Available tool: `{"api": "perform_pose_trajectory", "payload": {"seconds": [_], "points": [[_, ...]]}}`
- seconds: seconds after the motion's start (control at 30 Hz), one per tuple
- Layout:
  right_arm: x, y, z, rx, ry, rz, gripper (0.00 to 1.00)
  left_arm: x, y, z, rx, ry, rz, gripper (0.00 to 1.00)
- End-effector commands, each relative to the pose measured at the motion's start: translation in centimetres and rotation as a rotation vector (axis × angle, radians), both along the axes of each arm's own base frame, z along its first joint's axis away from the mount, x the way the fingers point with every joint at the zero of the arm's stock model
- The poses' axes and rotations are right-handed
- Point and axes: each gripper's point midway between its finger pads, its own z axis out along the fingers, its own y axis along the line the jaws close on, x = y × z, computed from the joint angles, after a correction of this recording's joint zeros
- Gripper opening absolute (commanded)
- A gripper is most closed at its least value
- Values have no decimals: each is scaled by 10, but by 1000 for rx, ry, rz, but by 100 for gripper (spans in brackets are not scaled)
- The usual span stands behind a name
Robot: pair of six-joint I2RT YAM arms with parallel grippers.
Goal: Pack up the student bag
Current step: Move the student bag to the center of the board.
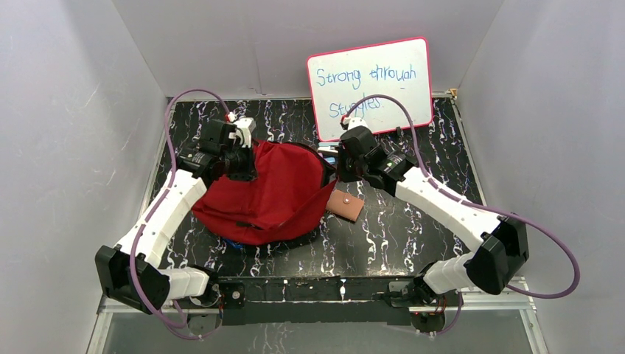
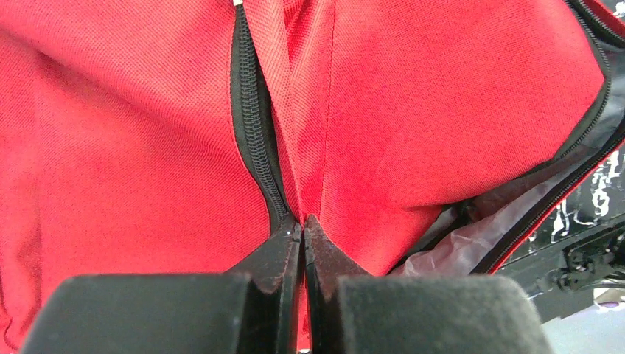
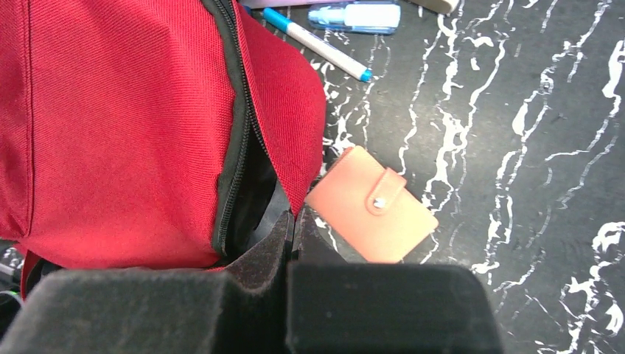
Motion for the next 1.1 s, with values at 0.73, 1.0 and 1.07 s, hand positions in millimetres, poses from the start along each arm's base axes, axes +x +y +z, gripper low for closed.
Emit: {"api": "perform_pose_trajectory", "payload": {"seconds": [0.73,1.0,1.07], "points": [[-30,22,91,247,-422,393,66,18,-27,-13,-139,-81,-29,0],[-76,103,89,341,-464,697,57,24,-26,-7,-129,-97,-32,0],[-93,122,82,343,-508,769,57,24,-25,-8,-123,-96,-31,0]]}}
